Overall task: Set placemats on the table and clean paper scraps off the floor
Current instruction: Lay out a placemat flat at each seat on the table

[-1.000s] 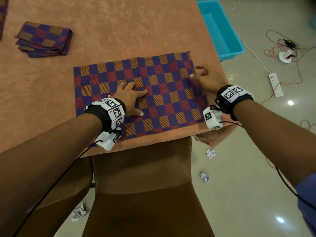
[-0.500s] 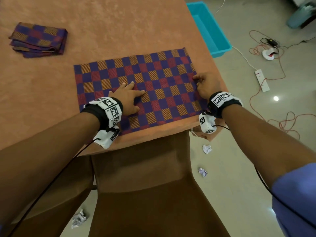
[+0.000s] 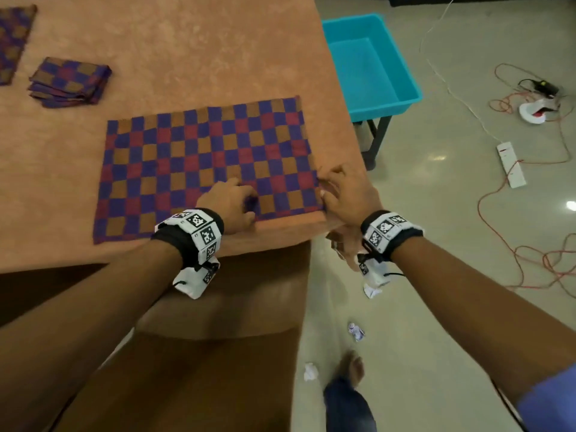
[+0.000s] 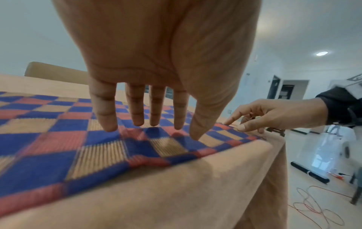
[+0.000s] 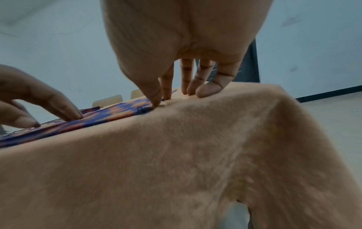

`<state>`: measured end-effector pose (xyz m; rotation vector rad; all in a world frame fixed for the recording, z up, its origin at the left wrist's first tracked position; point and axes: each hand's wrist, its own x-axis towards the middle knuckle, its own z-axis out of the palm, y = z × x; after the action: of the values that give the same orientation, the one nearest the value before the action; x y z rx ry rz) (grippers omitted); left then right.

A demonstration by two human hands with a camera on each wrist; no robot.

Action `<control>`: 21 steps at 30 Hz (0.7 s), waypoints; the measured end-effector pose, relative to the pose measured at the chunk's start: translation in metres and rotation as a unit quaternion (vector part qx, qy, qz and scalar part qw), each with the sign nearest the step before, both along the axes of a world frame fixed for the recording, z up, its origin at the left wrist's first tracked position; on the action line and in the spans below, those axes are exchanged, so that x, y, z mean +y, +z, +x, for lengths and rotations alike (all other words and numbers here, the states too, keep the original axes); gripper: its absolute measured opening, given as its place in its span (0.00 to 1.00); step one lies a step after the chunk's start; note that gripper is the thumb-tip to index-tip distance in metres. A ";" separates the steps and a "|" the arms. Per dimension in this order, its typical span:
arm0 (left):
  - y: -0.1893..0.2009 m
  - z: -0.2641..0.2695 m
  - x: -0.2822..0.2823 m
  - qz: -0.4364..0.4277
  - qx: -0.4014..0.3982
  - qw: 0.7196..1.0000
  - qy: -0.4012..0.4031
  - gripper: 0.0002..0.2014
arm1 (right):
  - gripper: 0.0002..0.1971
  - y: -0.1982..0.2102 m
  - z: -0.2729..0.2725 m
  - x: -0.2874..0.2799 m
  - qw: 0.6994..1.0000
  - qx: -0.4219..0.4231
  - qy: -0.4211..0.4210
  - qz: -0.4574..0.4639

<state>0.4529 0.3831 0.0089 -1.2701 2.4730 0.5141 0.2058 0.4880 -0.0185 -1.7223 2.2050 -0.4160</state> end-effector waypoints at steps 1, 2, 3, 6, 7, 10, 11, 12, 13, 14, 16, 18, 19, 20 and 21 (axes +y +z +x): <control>-0.003 -0.009 0.014 0.004 0.007 1.000 0.025 0.24 | 0.18 0.000 -0.001 0.007 1.000 -0.008 0.014 0.005; -0.004 -0.024 0.027 -0.001 0.017 0.999 0.048 0.24 | 0.18 0.001 -0.008 0.015 0.999 -0.013 0.033 0.006; -0.004 -0.033 0.036 -0.003 0.025 0.997 0.067 0.24 | 0.19 0.002 -0.012 0.020 0.998 -0.019 0.053 0.008; -0.003 -0.058 0.059 -0.015 0.038 0.994 0.105 0.25 | 0.18 0.006 -0.025 0.038 0.994 -0.027 0.102 0.008; -0.001 -0.064 0.066 -0.013 0.034 0.992 0.118 0.25 | 0.17 0.009 -0.028 0.043 0.992 -0.023 0.121 0.019; 0.004 -0.080 0.077 -0.007 0.000 0.990 0.140 0.27 | 0.17 0.014 -0.043 0.045 0.985 -0.026 0.158 0.060; 0.006 -0.083 0.078 0.000 -0.006 0.989 0.147 0.26 | 0.18 0.017 -0.048 0.043 0.982 -0.033 0.169 0.076; 0.010 -0.087 0.076 0.009 -0.011 0.988 0.153 0.25 | 0.17 0.022 -0.054 0.037 0.978 -0.040 0.181 0.092; 0.014 -0.089 0.073 0.019 -0.013 0.988 0.155 0.23 | 0.17 0.026 -0.058 0.032 0.975 -0.046 0.190 0.109; 0.018 -0.090 0.067 0.025 -0.012 0.986 0.164 0.21 | 0.16 0.030 -0.062 0.022 0.970 -0.044 0.205 0.121; 0.025 -0.088 0.055 0.033 0.005 0.982 0.185 0.19 | 0.15 0.037 -0.066 0.005 0.962 -0.036 0.230 0.143; 0.031 -0.079 0.036 0.030 0.036 0.974 0.222 0.17 | 0.14 0.045 -0.068 -0.017 0.954 -0.034 0.255 0.153; 0.032 -0.072 0.023 0.019 0.050 0.969 0.241 0.16 | 0.13 0.048 -0.067 -0.032 0.951 -0.032 0.267 0.149; 0.034 -0.066 0.012 0.012 0.059 0.965 0.257 0.16 | 0.12 0.050 -0.068 -0.044 0.949 -0.031 0.277 0.148; 0.033 -0.059 -0.001 0.005 0.066 0.958 0.278 0.15 | 0.12 0.052 -0.067 -0.058 0.945 -0.030 0.293 0.146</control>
<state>0.3943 0.3823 0.0417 -1.9932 2.1804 0.7627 0.1385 0.4301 0.0336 -2.0335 1.5069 0.0073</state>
